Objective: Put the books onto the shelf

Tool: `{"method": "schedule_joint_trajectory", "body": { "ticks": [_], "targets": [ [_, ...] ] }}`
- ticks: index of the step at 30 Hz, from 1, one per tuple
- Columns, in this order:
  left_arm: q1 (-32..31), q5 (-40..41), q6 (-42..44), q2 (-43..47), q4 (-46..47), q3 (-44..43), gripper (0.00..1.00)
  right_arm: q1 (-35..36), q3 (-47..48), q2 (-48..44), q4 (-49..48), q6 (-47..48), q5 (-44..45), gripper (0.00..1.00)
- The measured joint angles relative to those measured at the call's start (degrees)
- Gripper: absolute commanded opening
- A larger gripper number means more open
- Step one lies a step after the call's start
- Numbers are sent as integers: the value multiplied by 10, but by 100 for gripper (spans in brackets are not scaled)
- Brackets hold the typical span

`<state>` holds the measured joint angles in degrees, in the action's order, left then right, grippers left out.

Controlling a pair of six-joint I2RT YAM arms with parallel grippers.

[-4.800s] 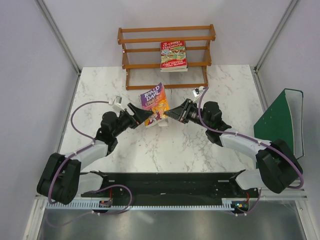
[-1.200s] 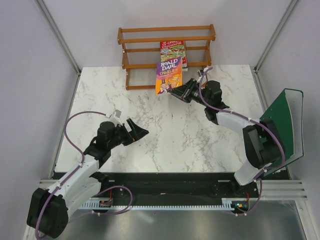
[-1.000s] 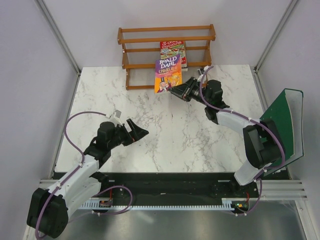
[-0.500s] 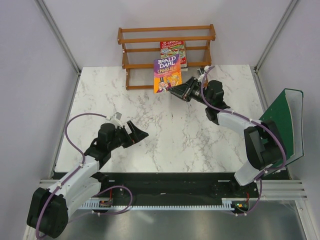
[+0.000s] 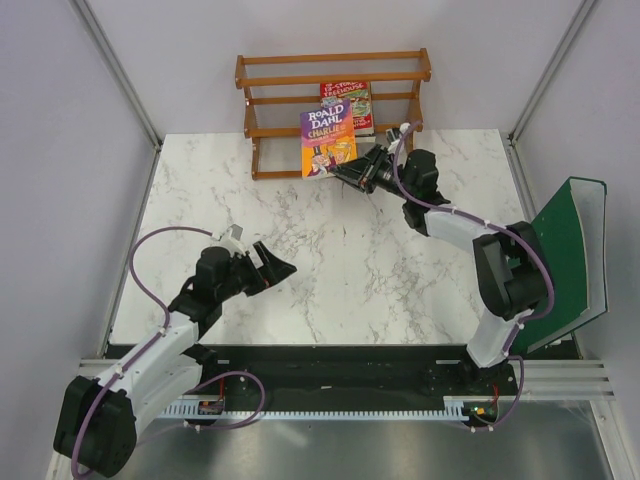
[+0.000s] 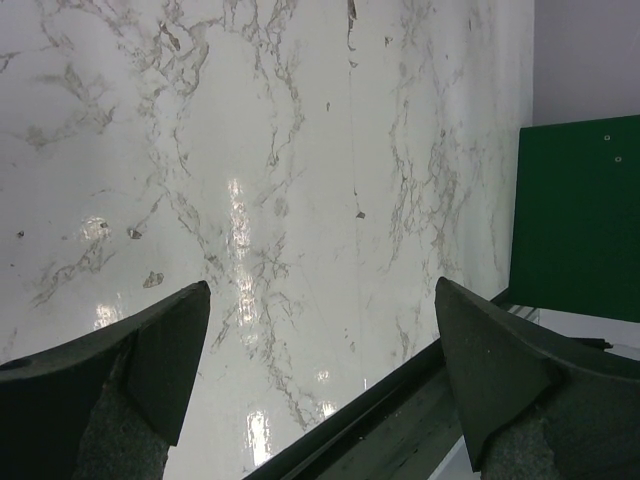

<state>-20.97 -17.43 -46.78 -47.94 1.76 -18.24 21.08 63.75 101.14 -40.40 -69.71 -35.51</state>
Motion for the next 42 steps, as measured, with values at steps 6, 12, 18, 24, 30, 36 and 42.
{"method": "schedule_joint_trajectory", "body": {
  "ticks": [6,12,18,24,30,36,42],
  "targets": [
    [0,9,6,10,-10,0,100,-12,0,35,-16,-24,-5,0],
    [0,9,12,14,-17,0,100,-29,1,37,-33,-34,-8,0],
    [0,9,13,16,-19,1,100,-41,25,42,-33,-52,-14,0],
    [0,9,13,26,-21,2,100,-48,71,69,-33,-82,-24,0],
    [0,9,13,31,-26,2,100,-52,108,94,-7,-99,-24,0],
    [0,10,13,34,-30,2,100,-57,136,109,8,-115,-24,0],
    [0,11,13,35,-35,2,100,-66,172,140,16,-134,-24,0]
  ]
}}
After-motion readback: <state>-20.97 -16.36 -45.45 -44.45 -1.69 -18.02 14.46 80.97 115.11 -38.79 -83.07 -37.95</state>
